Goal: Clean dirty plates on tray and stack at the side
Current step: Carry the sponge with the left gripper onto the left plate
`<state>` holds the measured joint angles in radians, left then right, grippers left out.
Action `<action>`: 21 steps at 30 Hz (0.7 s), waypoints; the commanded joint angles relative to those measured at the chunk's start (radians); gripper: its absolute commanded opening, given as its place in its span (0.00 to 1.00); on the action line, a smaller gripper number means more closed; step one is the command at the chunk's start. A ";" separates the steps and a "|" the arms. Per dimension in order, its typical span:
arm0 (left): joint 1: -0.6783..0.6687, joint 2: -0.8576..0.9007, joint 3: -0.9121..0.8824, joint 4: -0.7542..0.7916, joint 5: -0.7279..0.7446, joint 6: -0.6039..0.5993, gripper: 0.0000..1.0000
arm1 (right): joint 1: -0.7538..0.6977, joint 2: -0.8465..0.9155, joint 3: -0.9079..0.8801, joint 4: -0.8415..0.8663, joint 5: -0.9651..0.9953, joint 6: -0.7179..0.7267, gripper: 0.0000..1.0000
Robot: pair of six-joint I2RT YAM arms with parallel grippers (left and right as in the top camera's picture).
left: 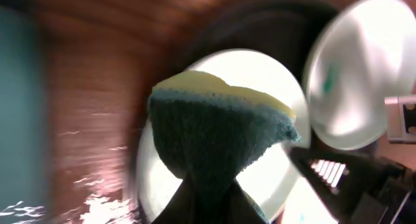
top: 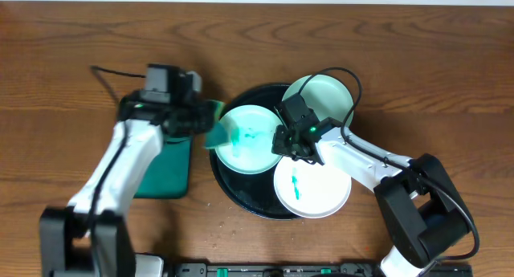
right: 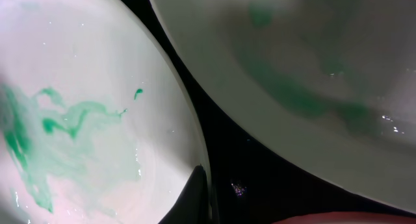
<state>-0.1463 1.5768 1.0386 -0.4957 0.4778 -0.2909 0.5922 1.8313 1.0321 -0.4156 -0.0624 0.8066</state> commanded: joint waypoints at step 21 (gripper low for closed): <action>-0.228 0.307 0.007 0.204 0.169 -0.368 0.07 | 0.005 0.004 -0.011 -0.023 0.013 -0.019 0.01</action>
<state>-0.3191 1.8599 1.0492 -0.3107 0.5503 -0.6239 0.5922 1.8309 1.0328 -0.4206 -0.0628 0.8070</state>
